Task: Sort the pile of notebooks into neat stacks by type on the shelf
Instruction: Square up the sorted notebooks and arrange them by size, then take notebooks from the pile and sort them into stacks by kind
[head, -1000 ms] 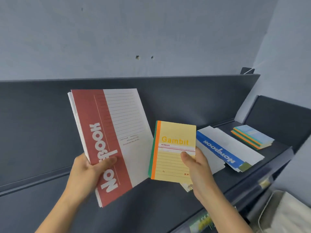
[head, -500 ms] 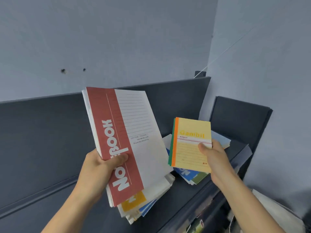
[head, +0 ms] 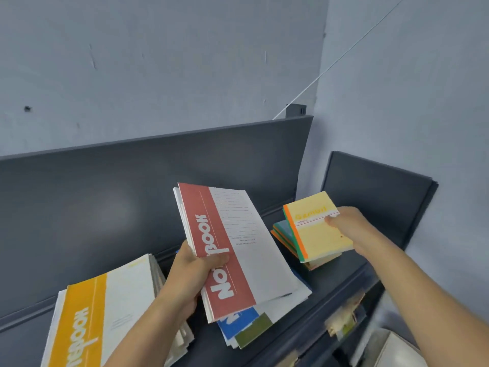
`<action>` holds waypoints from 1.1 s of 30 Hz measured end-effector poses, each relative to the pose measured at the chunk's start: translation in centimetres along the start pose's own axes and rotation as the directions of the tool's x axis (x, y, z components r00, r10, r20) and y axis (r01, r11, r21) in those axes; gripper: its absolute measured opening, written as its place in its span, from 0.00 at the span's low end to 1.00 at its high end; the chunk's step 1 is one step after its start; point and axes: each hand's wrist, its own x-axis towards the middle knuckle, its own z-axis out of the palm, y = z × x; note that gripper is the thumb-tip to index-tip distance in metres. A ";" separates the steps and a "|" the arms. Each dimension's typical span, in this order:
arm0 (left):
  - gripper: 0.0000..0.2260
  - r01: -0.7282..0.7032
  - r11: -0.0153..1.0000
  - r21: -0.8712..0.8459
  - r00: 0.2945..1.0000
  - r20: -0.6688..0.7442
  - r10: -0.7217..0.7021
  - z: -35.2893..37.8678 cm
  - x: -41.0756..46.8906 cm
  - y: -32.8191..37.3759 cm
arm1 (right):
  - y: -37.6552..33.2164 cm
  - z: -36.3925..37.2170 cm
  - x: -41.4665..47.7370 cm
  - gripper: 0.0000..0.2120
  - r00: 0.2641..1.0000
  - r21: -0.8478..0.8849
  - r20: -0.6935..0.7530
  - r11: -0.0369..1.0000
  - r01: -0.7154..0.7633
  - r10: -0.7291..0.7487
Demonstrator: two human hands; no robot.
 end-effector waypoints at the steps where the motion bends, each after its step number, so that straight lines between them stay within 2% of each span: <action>1: 0.16 0.015 1.000 -0.002 1.000 0.000 -0.015 0.6 0.4 -0.2 | -0.1 -0.1 1.0 0.06 1.000 -0.032 0.021 0.999 -0.008 0.008; 9: 0.15 0.122 0.993 -0.013 0.992 -0.028 -0.122 2.2 2.3 -2.3 | 0.9 0.6 6.7 0.10 0.982 -0.255 0.189 0.965 0.054 -0.005; 12: 0.14 0.160 0.987 -0.009 0.986 -0.049 -0.161 2.7 2.9 -3.3 | 2.0 1.5 7.9 0.10 0.981 -0.377 0.192 0.922 0.090 -0.017; 16: 0.16 0.191 0.959 0.210 0.977 -0.131 -0.165 2.5 3.7 -5.6 | 3.2 2.3 8.5 0.06 0.988 -0.563 0.145 0.817 0.125 -0.051; 19: 0.23 0.218 0.895 0.390 0.965 -0.223 -0.138 2.7 3.9 -7.1 | 3.5 2.9 7.7 0.03 0.973 -0.724 0.037 0.666 0.182 -0.227; 21: 0.31 0.245 0.768 0.591 0.951 -0.301 -0.071 3.1 3.9 -7.4 | 3.2 3.5 6.4 0.08 0.934 -0.735 0.031 0.625 0.263 -0.356; 24: 0.39 0.269 0.489 0.829 0.952 -0.305 -0.007 4.0 3.2 -7.2 | 2.2 5.1 3.7 0.17 0.888 -0.658 0.101 0.639 0.398 -0.449; 26: 0.35 0.214 0.322 0.922 0.968 -0.244 0.058 4.1 2.7 -7.2 | 1.6 6.4 1.8 0.19 0.871 -0.617 0.167 0.641 0.457 -0.461; 29: 0.22 0.072 0.176 0.982 0.983 -0.100 0.151 3.8 2.1 -7.1 | 1.6 8.1 0.0 0.20 0.817 -0.571 0.312 0.592 0.569 -0.484; 33: 0.15 -0.045 -0.050 0.998 0.987 0.052 0.151 3.0 0.9 -6.0 | 1.7 9.6 -1.5 0.19 0.781 -0.563 0.365 0.548 0.619 -0.507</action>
